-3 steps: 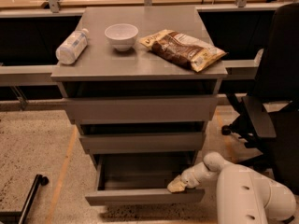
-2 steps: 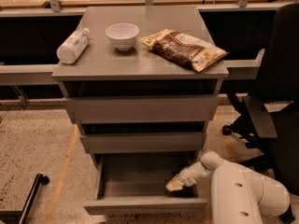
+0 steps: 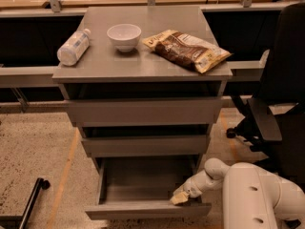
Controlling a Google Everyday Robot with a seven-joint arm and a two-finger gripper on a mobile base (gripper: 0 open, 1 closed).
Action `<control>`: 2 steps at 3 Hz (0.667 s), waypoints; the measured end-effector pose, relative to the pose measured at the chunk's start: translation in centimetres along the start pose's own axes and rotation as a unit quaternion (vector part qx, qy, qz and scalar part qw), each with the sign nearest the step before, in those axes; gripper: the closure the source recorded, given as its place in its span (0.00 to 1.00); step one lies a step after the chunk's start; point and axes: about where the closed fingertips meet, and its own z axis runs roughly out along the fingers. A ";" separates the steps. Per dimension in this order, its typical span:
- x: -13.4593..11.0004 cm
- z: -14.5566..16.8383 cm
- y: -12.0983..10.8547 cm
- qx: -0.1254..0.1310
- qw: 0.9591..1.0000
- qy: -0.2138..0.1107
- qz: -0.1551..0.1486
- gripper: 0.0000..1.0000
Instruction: Open bottom drawer
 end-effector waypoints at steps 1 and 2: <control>0.4 0.6 0.7 -0.006 1.000 0.004 0.002 0.00; 0.4 0.6 0.6 -0.006 1.000 0.003 0.002 0.00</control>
Offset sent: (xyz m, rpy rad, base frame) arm -0.0095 0.0041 -0.0025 0.0009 0.0148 0.0070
